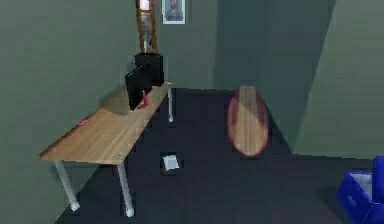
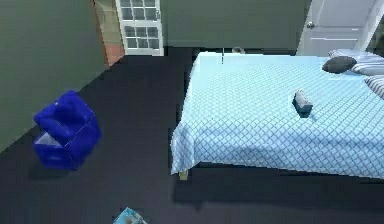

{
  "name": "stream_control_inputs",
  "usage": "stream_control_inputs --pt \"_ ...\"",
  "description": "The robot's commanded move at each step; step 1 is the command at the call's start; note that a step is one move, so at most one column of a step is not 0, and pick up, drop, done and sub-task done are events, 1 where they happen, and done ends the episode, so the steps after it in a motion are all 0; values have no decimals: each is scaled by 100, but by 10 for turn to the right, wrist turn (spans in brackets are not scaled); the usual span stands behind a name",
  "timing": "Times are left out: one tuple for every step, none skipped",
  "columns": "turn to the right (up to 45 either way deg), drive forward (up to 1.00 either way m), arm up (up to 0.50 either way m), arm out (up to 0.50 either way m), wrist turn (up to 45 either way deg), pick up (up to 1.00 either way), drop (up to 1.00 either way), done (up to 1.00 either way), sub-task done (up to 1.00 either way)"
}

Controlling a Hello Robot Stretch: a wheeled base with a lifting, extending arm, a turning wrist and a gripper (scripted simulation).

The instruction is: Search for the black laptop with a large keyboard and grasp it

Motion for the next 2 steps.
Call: stream_control_inputs --pt "0 15 0 0 0 0 0 0 0" --pt "450 0 0 0 0 0 0 0 0"
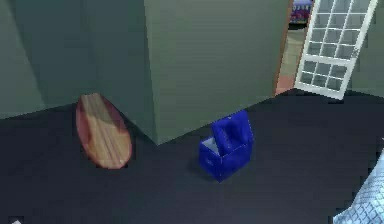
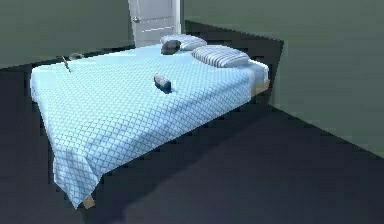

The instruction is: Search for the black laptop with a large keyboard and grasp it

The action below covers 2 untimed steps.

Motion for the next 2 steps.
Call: stream_control_inputs --pt "0 65 0 0 0 0 0 0 0" --pt "450 0 0 0 0 0 0 0 0"
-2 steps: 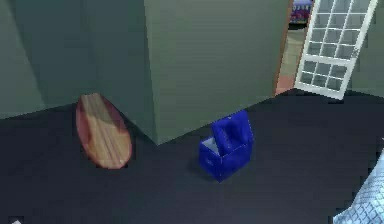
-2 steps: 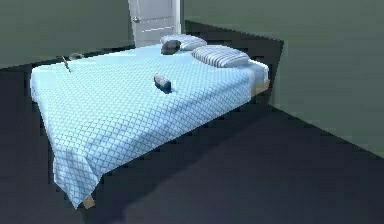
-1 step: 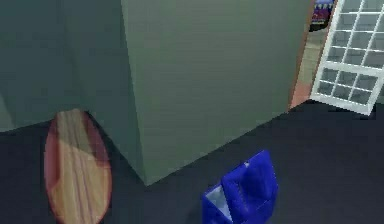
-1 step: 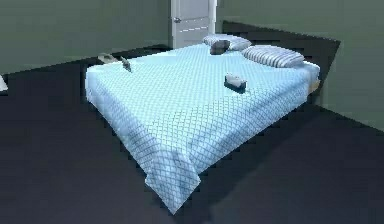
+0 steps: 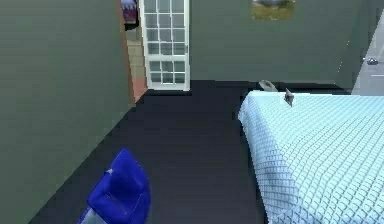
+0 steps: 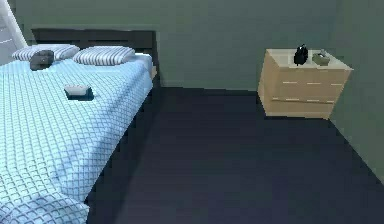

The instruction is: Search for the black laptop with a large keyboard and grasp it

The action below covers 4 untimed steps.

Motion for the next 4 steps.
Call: stream_control_inputs --pt "30 0 0 0 0 0 0 0 0" --pt "0 100 0 0 0 0 0 0 0" --pt "30 0 0 0 0 0 0 0 0" --pt "0 100 0 0 0 0 0 0 0"
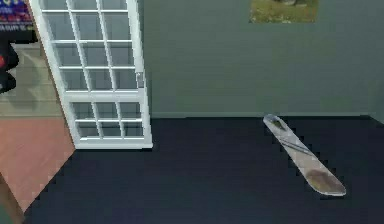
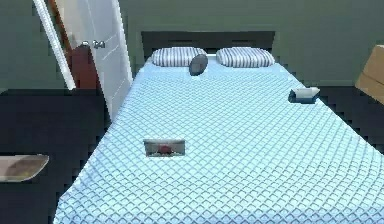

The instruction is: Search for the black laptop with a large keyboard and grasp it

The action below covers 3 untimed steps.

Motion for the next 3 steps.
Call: stream_control_inputs --pt "0 50 0 0 0 0 0 0 0" --pt "270 0 0 0 0 0 0 0 0" --pt "0 30 0 0 0 0 0 0 0"
